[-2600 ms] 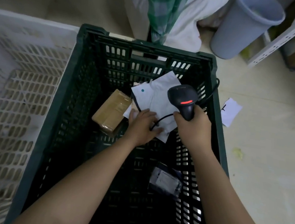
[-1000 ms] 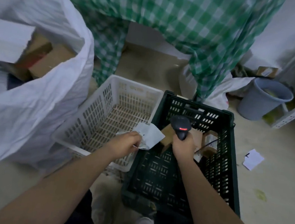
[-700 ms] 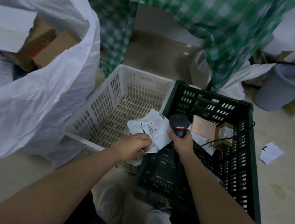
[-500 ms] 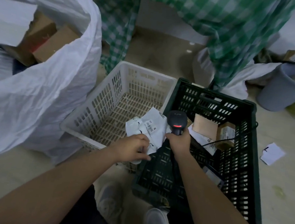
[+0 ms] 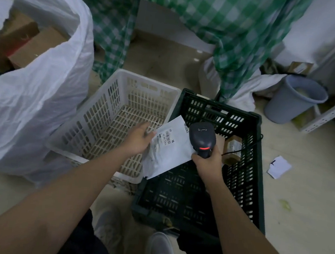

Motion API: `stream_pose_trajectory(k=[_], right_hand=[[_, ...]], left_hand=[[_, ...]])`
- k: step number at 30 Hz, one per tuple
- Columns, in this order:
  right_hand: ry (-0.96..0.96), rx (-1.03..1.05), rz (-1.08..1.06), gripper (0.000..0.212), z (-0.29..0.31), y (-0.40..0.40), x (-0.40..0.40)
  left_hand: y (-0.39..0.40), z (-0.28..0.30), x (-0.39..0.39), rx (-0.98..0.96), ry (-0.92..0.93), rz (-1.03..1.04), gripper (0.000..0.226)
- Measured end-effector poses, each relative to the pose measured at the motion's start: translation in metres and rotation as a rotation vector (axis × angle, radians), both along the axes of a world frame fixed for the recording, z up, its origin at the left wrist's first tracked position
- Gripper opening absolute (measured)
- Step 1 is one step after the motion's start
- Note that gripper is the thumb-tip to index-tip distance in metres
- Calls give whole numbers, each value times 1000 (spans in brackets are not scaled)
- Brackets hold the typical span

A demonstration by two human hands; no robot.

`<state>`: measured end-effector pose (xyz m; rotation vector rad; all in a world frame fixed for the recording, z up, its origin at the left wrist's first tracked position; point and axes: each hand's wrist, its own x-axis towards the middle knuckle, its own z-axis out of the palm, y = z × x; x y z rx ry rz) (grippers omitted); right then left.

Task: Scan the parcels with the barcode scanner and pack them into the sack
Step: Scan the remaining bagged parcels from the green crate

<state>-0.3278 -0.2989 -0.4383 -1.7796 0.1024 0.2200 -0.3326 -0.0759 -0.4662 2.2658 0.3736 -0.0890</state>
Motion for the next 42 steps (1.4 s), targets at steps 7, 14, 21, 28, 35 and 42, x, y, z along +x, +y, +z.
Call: stream_pose_trajectory(k=[7,14,21,28,35,42], right_hand=[[-51,1,26,36,18,-20,12],[-83,62,-58,29,38,-39,29],[-193,94,-247,40,48,-39,40],[-222,-8,-216,35,59,-13,47],[-262,34,-79,30,71,30,31],[-35,138,255,21,65,57,1]], left_hand=[[-12,17,34,-98,177,-238,72],[-22,12,50,-291,313,-228,67],[-17,31,29,-468,146,-164,23],[11,60,-2,-578,25,124,19],[42,69,-39,-525,-193,317,26],[66,67,-52,-575,-300,422,31]])
